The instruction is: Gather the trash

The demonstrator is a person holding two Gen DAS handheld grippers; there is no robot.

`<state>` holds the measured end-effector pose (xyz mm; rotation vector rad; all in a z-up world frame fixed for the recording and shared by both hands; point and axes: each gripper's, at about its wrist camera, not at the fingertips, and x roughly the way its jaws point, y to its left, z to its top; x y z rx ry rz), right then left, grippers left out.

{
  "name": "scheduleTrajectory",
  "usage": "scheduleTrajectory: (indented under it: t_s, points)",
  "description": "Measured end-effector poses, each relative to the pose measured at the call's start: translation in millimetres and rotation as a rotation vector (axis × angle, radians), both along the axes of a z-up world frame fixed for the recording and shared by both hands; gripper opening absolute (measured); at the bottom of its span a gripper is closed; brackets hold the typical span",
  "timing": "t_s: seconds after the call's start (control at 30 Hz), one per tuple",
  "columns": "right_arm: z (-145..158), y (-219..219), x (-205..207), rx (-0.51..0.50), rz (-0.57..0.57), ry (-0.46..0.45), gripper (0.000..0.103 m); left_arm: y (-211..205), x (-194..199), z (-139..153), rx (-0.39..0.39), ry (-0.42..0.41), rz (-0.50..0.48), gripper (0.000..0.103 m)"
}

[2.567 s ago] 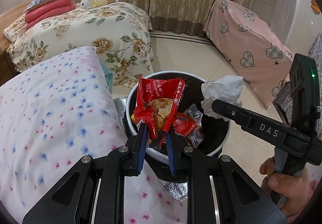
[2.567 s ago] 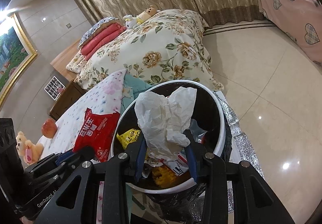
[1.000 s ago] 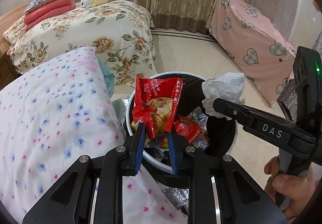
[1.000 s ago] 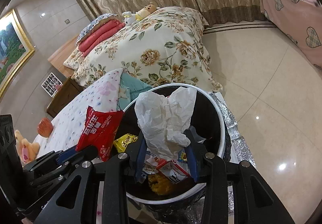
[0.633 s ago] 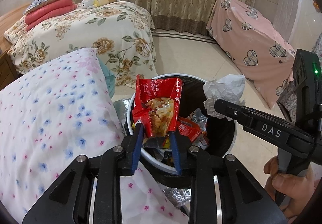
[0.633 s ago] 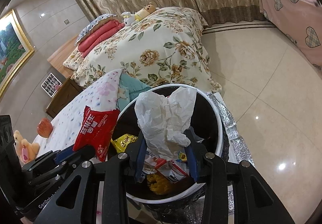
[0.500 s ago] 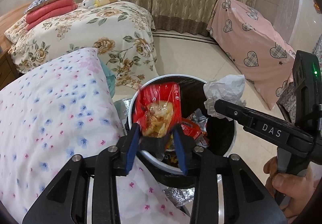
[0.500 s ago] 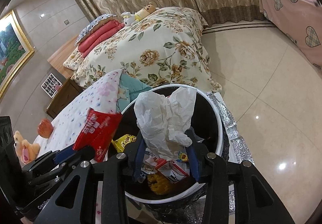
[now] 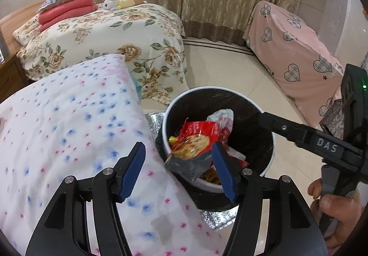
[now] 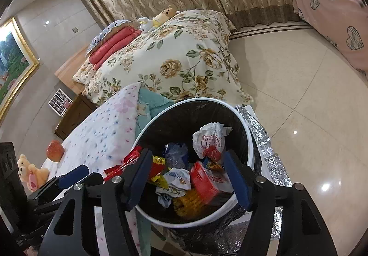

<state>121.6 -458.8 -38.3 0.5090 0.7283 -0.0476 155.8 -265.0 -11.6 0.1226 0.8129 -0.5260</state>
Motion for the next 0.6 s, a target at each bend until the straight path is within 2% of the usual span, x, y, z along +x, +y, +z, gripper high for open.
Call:
scheduleTrajectory:
  t_s: [0.33, 0.6]
  points:
    - [10.0, 21.7, -22.1, 0.022, 0.014, -0.035, 0.082, 30.2, -17.1, 6.6, -0.038, -0.012, 0.031, 0.062]
    - [19.5, 56.0, -48.8, 0.024, 0.047, -0.096, 0.093, 79.3, -51.6, 10.0, -0.090, -0.050, 0.093, 0.065]
